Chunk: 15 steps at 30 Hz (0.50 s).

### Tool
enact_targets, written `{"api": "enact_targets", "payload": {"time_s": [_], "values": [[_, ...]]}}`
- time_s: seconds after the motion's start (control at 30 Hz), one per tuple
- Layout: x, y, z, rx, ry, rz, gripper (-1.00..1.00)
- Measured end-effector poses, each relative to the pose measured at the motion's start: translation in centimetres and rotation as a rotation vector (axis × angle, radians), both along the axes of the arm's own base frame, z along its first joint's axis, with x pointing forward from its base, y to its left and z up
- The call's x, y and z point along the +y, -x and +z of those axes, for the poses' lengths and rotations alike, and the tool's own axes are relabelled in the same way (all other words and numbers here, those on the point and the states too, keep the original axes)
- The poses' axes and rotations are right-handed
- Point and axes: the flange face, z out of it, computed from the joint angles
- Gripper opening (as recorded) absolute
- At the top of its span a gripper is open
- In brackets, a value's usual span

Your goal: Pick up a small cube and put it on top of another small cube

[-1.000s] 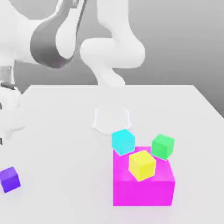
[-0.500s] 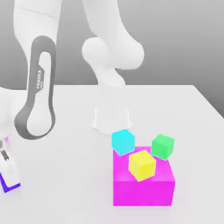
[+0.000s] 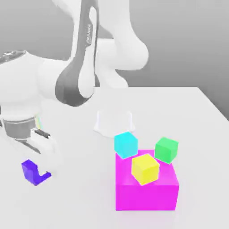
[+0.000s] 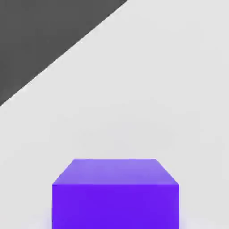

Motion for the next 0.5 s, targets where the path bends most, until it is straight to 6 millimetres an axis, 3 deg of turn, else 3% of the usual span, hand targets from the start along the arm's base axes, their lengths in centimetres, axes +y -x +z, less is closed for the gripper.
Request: {"api": "enact_targets", "payload": {"time_s": [0.1, 0.23, 0.37, 0.4, 0.5], "values": [[7.3, 0.4, 3.0, 0.001, 0.007, 0.139, -1.0], [16.4, 3.0, 6.1, 0.005, 0.039, 0.325, -1.0], [18.2, 3.6, 2.2, 0.005, 0.052, 0.363, -1.0], [18.3, 3.7, 1.1, 0.005, 0.052, 0.365, 1.0], [18.3, 3.7, 1.1, 0.005, 0.052, 0.365, 1.0]]}}
